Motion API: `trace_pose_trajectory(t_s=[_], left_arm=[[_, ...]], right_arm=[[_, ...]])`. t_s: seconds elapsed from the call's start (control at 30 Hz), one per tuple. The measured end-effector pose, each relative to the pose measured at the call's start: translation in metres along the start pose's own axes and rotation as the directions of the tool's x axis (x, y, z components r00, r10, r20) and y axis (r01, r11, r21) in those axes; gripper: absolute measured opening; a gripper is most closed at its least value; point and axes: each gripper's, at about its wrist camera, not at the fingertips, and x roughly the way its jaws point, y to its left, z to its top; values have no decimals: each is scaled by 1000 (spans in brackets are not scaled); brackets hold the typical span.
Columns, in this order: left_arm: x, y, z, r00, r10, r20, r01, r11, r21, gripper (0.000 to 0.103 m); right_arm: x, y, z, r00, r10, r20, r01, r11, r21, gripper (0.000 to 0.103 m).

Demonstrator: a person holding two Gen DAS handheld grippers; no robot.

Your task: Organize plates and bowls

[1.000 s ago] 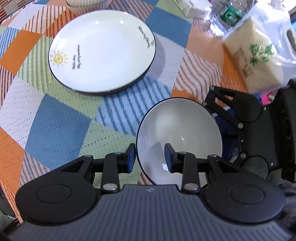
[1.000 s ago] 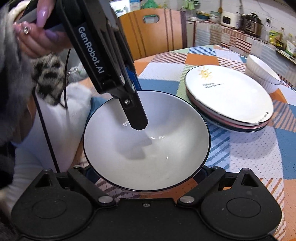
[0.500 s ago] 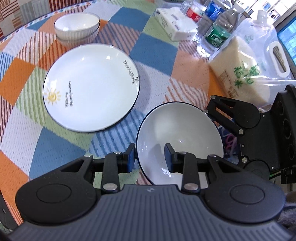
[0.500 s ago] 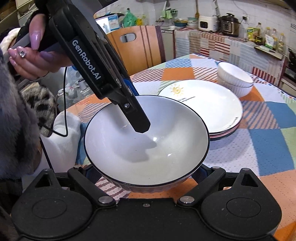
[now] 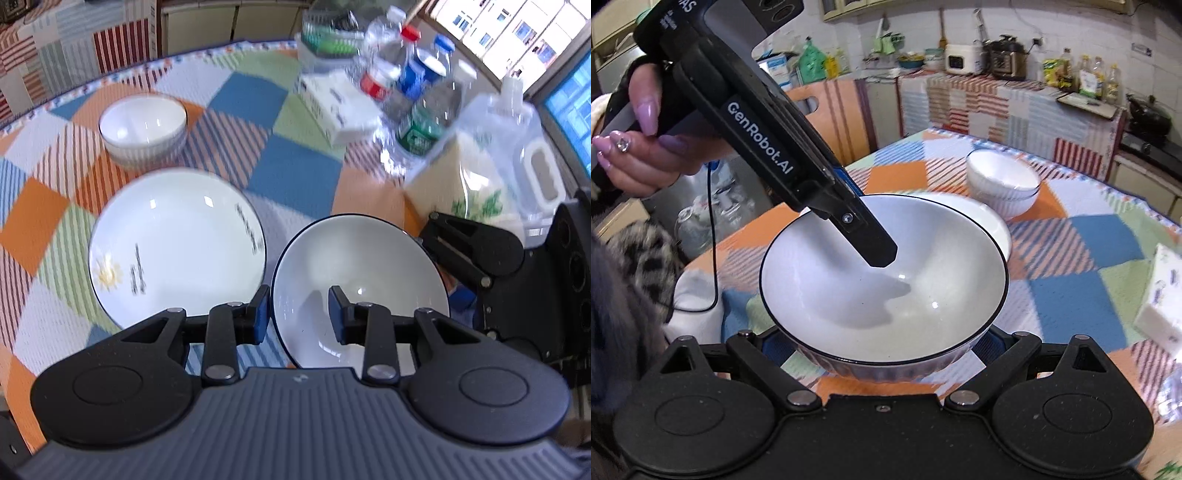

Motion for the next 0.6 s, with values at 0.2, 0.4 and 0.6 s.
trace_pose_trajectory(t_s=[0.2,0.4,0.6], left_arm=[[-11,16,32,997,58,49,-58,998,-3,31],[-16,42,56,987,122,100,-120,992,-28,31],[-16,73,82,974,168,152,-159,985,-69,31]], right_arm=[[-1,-15,31,995,-33,92,29,999,42,98],[24,-25,57,989,-50,139,42,997,62,98],[50,-37,86,981,-91,171,81,995,65,98]])
